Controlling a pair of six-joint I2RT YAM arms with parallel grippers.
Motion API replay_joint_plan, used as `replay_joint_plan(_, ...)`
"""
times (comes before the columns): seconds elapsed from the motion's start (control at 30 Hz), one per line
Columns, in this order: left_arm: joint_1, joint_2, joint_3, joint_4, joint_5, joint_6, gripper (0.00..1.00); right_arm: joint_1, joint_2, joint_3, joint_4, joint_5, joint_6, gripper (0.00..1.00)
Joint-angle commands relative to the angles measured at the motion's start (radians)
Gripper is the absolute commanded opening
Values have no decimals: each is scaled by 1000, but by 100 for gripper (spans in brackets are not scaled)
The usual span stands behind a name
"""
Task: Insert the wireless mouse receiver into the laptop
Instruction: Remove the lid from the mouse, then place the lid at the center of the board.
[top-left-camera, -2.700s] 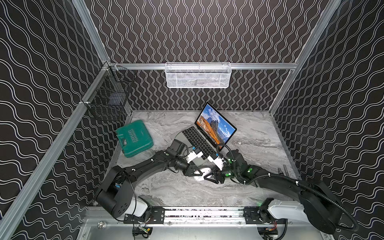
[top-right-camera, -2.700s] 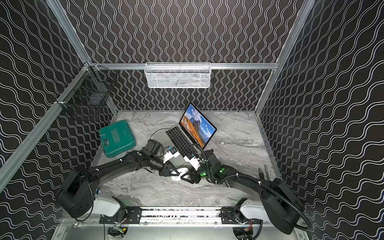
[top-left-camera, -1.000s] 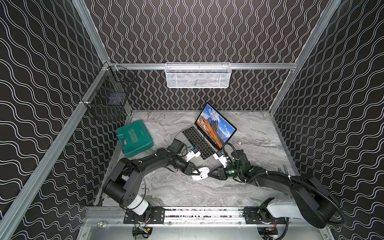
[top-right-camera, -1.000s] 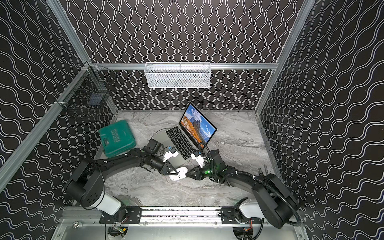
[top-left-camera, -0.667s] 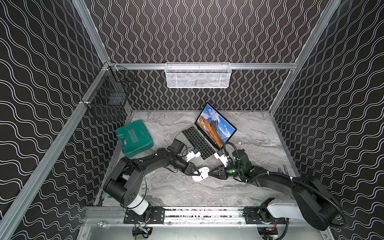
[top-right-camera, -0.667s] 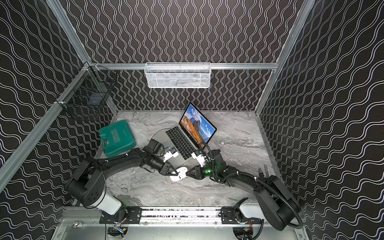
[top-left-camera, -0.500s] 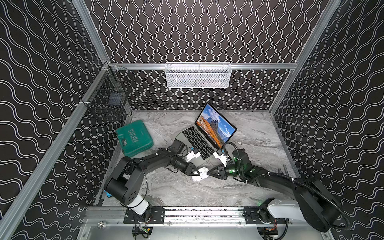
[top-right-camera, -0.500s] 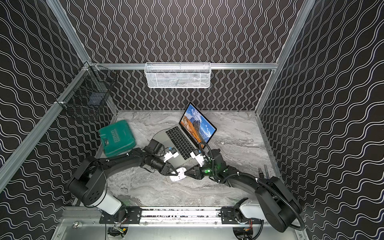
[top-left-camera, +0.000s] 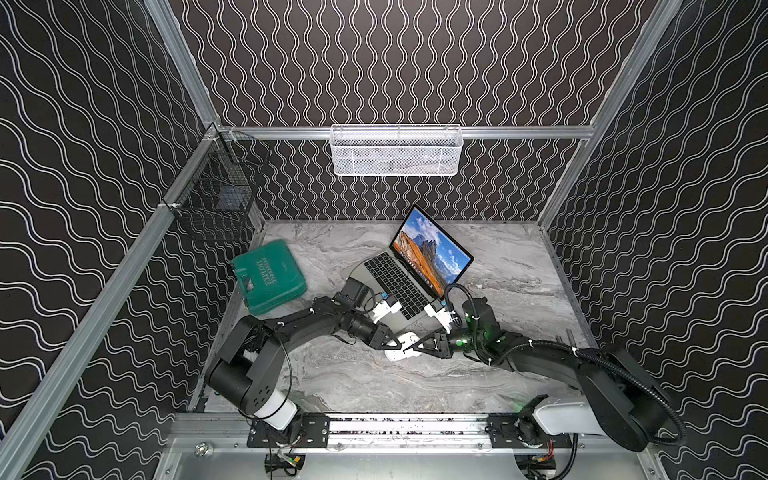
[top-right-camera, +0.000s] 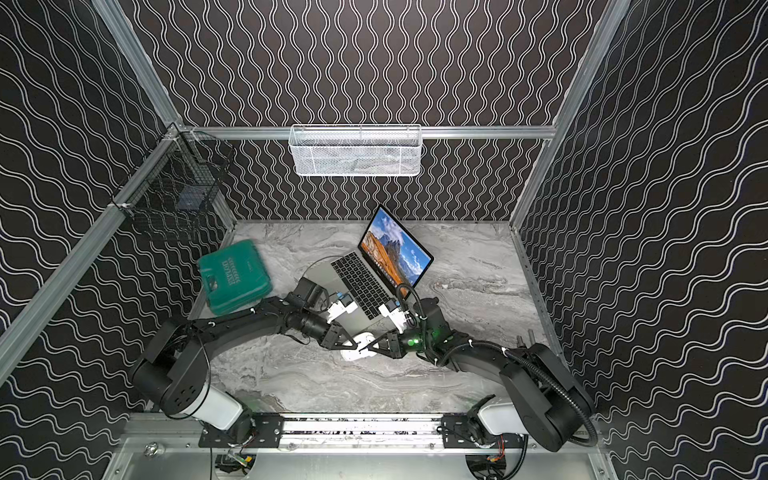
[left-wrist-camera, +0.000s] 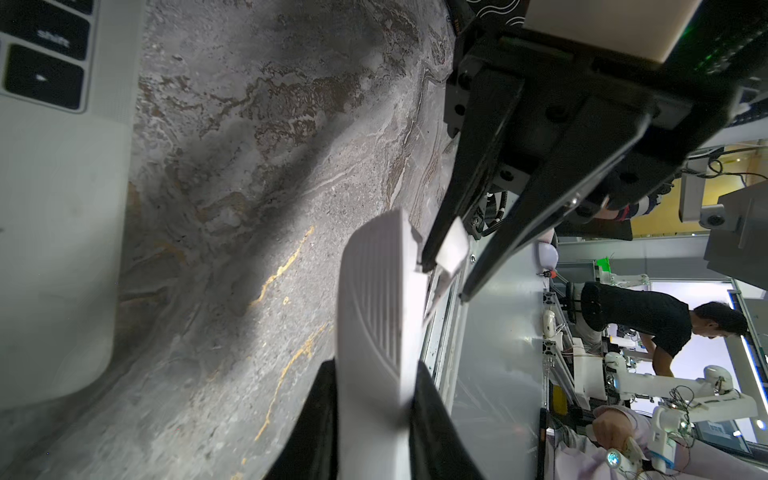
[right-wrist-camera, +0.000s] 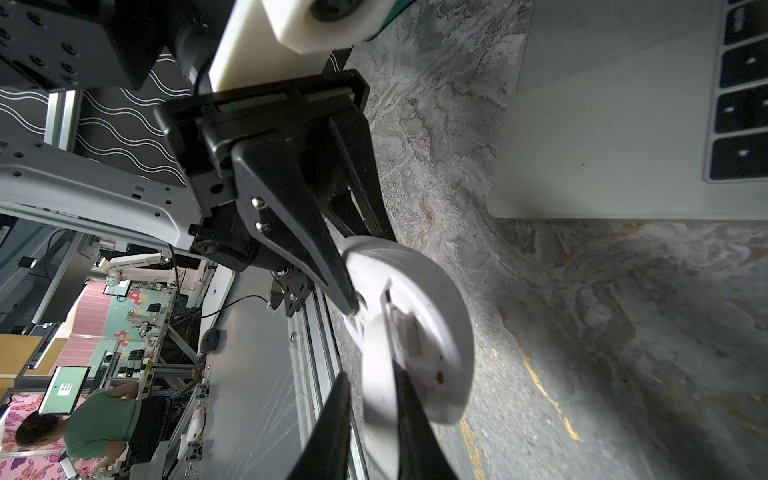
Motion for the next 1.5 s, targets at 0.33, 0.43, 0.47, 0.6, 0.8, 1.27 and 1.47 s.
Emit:
replay_joint_plan(0.33,86,-74,-25,-8,-64,-33,0,149,-362,63,-559,819,-61,0)
replay_joint_plan(0.43,101,-101,-37,-23,-81,-37,0,312,-308,115,-764,1307,128,0)
replay_joint_plan(0.47,104,-111,-39,-31,-90,-35,0,334,-270,137,-821,1380,196,0)
replay_joint_plan(0.6,106,-133,-48,-62,-116,-25,0,435,-84,215,-893,1483,272,0)
replay_joint_plan(0.8,106,-127,-42,-68,-120,-27,0,575,177,347,-975,1497,290,0)
replay_joint_plan(1.27,30,-85,-21,-66,-32,21,0,386,-230,112,-487,665,127,69)
replay_joint_plan(1.47,-39,-35,0,-111,-41,65,0,191,-257,102,-323,364,122,60)
